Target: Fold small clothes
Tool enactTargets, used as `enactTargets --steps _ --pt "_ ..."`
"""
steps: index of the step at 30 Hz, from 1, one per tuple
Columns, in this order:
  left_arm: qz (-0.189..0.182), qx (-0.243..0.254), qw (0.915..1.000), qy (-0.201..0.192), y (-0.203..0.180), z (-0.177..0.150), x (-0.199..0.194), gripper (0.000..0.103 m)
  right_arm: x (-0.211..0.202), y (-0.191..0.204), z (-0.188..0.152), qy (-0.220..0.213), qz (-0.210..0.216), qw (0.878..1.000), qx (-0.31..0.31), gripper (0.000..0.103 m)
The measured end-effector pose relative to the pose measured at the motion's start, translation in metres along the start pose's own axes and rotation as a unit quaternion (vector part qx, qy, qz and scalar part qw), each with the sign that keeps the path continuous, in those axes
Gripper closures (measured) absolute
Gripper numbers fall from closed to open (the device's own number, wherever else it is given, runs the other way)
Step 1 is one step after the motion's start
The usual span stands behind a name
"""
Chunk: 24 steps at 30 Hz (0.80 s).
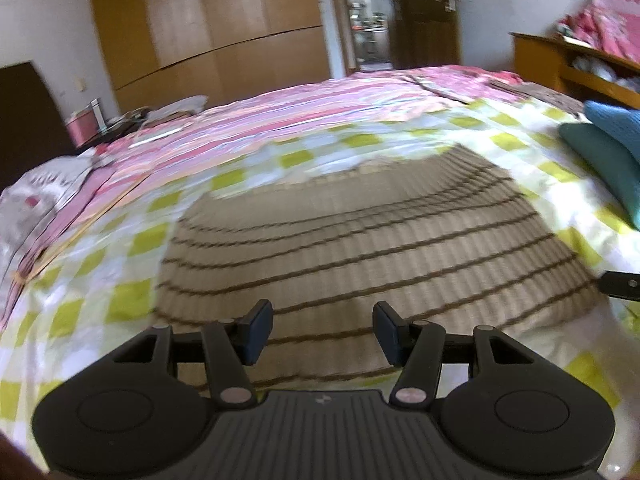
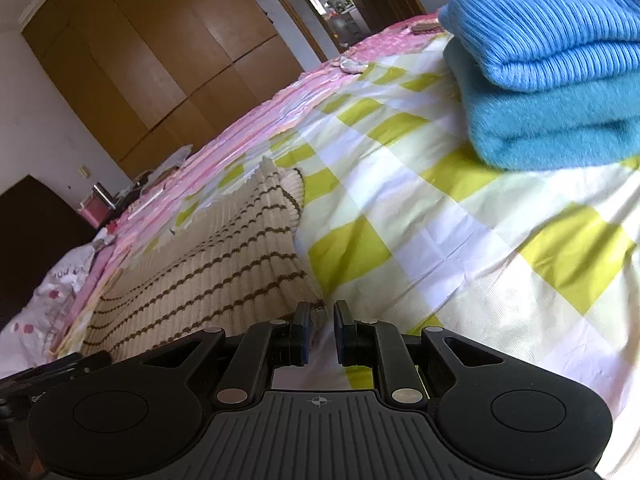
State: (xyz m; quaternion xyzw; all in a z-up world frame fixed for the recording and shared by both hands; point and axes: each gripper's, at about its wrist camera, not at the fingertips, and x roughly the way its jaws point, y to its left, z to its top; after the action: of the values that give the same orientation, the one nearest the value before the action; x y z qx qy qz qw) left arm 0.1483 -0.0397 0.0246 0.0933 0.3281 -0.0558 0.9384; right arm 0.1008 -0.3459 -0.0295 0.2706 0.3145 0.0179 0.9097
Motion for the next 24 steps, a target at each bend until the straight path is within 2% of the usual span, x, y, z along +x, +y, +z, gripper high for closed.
enactTargets --steps 10,24 --pt "-0.042 0.061 0.9972 0.0 -0.058 0.013 0.003 0.043 -0.002 -0.014 -0.002 -0.003 0.001 1.0 0.002 0.088" --pt "-0.066 0.112 0.9914 0.011 -0.105 0.015 0.005 0.043 0.001 -0.026 0.006 -0.003 0.009 1.0 0.016 0.087"
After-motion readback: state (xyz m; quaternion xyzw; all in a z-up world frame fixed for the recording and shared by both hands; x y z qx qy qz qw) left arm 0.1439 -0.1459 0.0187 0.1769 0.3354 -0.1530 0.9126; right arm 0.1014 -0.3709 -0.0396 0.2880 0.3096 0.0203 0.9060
